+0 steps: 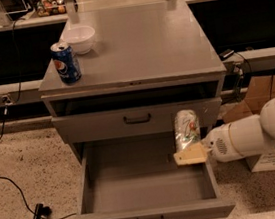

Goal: Pick 7up can from middle drawer and place on counter

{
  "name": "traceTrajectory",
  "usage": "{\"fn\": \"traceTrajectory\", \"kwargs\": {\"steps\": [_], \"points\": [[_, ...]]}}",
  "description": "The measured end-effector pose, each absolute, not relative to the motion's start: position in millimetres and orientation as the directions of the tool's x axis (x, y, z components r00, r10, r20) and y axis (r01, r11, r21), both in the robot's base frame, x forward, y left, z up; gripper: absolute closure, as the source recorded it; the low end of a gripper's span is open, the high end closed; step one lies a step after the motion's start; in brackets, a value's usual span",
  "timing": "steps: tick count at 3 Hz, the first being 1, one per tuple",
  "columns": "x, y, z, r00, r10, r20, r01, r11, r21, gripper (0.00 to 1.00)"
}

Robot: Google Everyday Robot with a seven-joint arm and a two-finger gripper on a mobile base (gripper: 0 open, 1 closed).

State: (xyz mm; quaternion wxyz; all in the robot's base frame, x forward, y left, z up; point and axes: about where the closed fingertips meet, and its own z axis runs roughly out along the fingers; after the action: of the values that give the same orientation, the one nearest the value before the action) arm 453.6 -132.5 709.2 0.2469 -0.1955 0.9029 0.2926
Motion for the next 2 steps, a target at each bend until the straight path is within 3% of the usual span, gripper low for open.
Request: {"fn": "traceTrajectory", "kwargs": {"steps": [2], "points": [[506.0, -139.0, 836.6, -0.831, -0.21, -0.516, -0.431, 0.829, 0.357, 1.0]]}}
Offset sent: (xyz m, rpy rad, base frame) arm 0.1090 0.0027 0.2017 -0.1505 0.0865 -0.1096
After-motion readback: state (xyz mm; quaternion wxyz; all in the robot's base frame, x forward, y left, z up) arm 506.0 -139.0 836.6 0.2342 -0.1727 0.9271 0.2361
